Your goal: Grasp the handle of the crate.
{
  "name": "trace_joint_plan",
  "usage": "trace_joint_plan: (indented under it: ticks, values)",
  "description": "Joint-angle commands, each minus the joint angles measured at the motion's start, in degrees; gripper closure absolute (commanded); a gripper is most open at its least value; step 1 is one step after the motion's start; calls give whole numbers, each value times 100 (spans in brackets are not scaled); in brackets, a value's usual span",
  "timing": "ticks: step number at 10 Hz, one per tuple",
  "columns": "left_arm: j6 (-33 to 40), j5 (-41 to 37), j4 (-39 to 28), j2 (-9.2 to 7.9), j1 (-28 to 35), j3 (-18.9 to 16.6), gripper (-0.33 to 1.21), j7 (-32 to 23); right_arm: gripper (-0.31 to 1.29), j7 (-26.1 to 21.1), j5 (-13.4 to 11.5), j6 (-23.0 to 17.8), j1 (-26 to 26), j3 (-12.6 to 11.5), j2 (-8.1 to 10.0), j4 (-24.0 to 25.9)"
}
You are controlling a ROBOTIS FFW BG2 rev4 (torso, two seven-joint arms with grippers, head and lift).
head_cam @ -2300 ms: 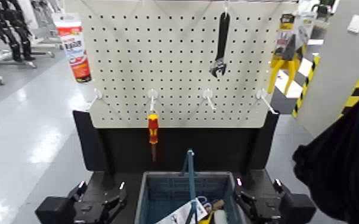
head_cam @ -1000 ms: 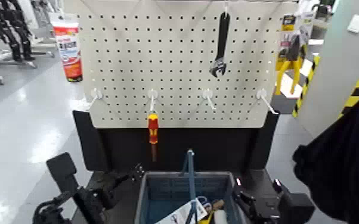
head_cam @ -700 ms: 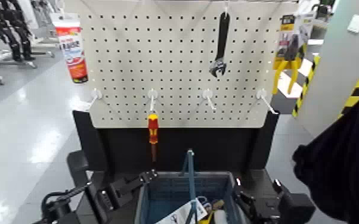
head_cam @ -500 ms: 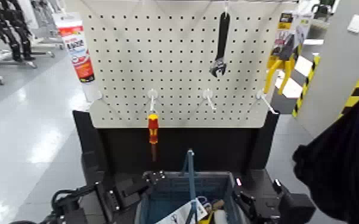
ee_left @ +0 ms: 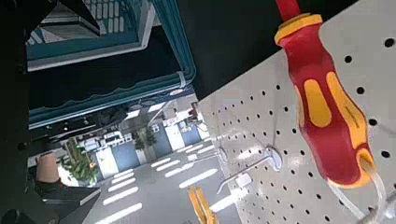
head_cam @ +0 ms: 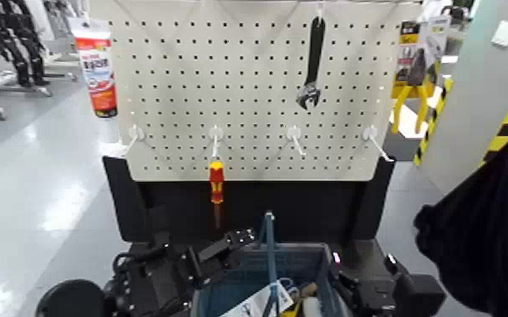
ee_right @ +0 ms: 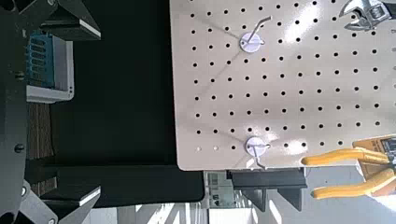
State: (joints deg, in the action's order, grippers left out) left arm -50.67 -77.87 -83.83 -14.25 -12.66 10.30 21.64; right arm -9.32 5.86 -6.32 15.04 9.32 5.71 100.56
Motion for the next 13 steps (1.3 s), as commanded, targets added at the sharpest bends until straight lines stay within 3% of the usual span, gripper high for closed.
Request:
trace_joint_plan:
  ticks: [1, 4, 5, 6, 7, 9, 13]
  values:
    - [93, -247, 525, 45, -360, 411, 12, 138, 14, 0, 12, -18, -10, 9, 0, -10]
    - [189, -651, 868, 54, -527, 754, 24, 244, 14, 0, 12, -62, -28, 26, 0, -27]
    - [189, -809, 947, 62, -544, 833, 42, 253, 14, 0, 21, -71, -28, 26, 0, -36]
    - [189, -827, 973, 62, -544, 850, 74, 253, 14, 0, 21, -80, -28, 18, 9, -36]
    - [198, -871, 991, 62, -535, 868, 81, 253, 14, 0, 21, -88, -28, 26, 18, -36]
    - [260, -915, 1000, 62, -527, 877, 117, 253, 14, 0, 29, -88, -37, 18, 27, -36]
    - [304, -976, 973, 80, -465, 947, 118, 244, 14, 0, 29, -71, -45, 26, 35, -36]
